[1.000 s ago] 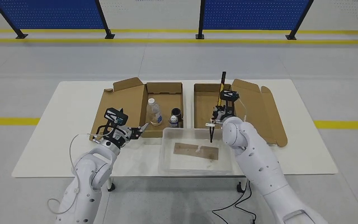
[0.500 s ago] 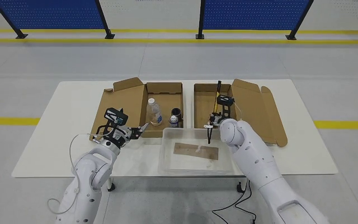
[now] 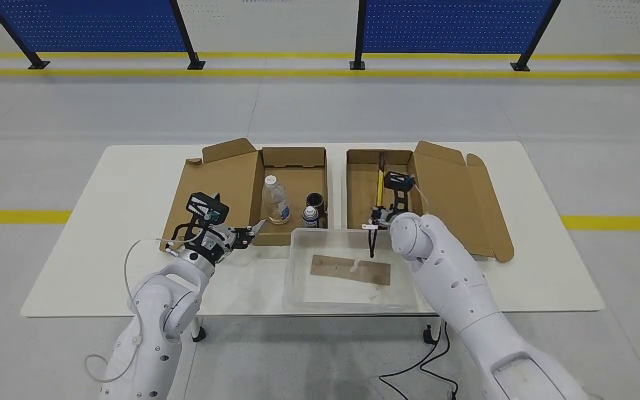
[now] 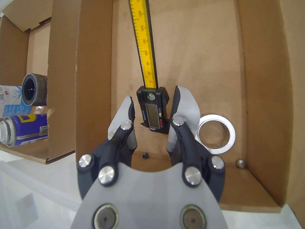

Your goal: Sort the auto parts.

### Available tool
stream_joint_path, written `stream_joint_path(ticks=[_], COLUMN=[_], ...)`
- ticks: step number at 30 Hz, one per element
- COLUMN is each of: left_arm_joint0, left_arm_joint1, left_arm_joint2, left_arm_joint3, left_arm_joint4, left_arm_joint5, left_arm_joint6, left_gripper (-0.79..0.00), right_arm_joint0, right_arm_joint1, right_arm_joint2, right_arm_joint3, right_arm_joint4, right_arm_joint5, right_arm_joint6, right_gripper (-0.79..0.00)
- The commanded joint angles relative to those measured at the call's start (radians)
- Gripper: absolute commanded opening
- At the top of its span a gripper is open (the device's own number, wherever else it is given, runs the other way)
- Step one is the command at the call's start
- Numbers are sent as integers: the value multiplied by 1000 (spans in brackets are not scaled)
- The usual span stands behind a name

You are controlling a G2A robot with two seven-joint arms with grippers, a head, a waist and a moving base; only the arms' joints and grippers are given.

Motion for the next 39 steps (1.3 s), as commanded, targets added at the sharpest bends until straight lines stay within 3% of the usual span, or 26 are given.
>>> stream_joint_path(ticks=[1, 9, 15, 16, 18, 39], left_arm_joint0=[0, 0, 0, 0, 0, 0], left_arm_joint1=[0, 0, 0, 0, 0, 0], left_arm_joint2=[0, 0, 0, 0, 0, 0], left_arm_joint3=[0, 0, 0, 0, 0, 0], left_arm_joint4=[0, 0, 0, 0, 0, 0], left_arm_joint5=[0, 0, 0, 0, 0, 0], left_arm_joint6=[0, 0, 0, 0, 0, 0], left_gripper=[0, 0, 0, 0, 0, 0], right_arm_joint0=[2, 3, -24, -35, -61, -431], right_arm_joint1=[-1, -3, 5, 7, 13, 66], right_arm_joint2=[2, 12, 31, 35, 51, 225], right_arm_joint3=[3, -18, -114, -141, -185, -621], right_arm_joint4=[-1, -17, -68, -76, -90, -229], right_arm_joint5=[0, -3, -31, -42, -65, -169], right_arm_joint6=[-1, -18, -96, -115, -156, -435], right_gripper=[-422, -428, -403, -329, 0, 0])
